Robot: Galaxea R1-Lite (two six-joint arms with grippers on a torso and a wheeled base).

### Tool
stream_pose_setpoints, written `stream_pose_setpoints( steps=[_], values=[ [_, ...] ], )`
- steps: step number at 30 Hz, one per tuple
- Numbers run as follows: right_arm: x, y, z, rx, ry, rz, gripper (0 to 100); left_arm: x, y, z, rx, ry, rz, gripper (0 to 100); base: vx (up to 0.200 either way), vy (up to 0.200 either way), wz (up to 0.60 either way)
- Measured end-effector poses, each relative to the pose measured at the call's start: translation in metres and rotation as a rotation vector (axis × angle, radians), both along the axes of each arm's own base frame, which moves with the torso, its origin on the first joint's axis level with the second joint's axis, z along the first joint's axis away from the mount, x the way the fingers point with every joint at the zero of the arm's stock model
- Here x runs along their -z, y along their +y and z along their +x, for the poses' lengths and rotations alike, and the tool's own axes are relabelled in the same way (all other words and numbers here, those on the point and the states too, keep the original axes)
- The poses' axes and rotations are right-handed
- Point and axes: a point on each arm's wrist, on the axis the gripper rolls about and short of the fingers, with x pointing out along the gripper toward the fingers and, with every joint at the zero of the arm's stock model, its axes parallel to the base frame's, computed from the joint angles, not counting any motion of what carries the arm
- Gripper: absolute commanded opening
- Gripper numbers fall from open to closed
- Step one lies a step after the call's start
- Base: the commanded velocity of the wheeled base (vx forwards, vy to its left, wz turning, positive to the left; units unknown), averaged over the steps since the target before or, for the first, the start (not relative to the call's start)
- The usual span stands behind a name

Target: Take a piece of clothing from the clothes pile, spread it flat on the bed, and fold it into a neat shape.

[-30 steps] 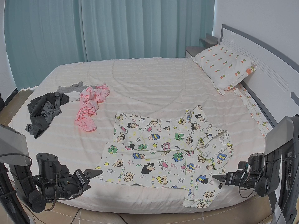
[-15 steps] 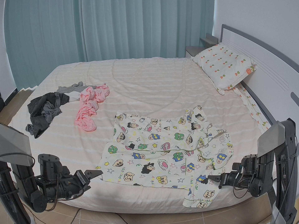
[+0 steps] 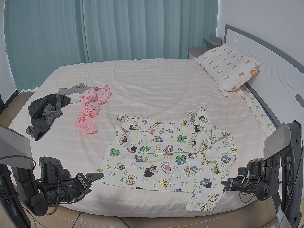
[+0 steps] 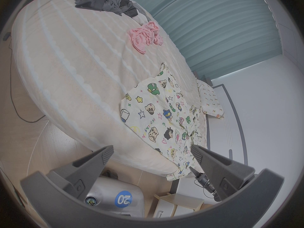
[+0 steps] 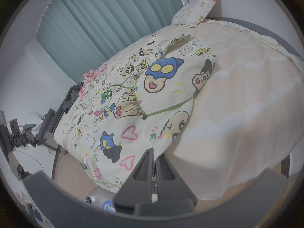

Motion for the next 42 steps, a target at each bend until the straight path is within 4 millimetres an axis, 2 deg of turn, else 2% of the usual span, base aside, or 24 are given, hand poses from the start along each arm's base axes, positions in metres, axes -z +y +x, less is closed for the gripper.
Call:
stream_pose_setpoints(
  steps=[6, 14, 15, 25, 35, 42],
  values=[
    [-0.002, -0.019, -0.012, -0.035, 0.008, 0.018, 0, 0.000, 0.000, 0.000, -0.003, -0.001, 0.003, 100, 0.000, 0.000, 0.00],
    [-0.005, -0.020, -0.021, -0.076, 0.025, 0.058, 0, 0.000, 0.000, 0.000, -0.005, -0.002, 0.005, 100, 0.000, 0.000, 0.00],
    [-0.006, -0.019, -0.022, -0.081, 0.028, 0.058, 100, 0.000, 0.000, 0.000, -0.004, -0.002, 0.006, 100, 0.000, 0.000, 0.00],
    [-0.011, -0.015, -0.021, -0.121, -0.005, 0.038, 100, 0.001, -0.002, 0.000, 0.005, -0.002, 0.015, 100, 0.000, 0.000, 0.00],
    [-0.055, -0.022, -0.006, -0.047, -0.167, 0.075, 100, 0.002, -0.004, -0.001, 0.010, 0.003, 0.012, 100, 0.000, 0.000, 0.00],
    [-0.070, -0.023, 0.002, -0.021, -0.226, 0.102, 100, 0.001, -0.008, -0.001, 0.029, -0.007, 0.006, 100, 0.200, 0.000, 0.00]
  ],
)
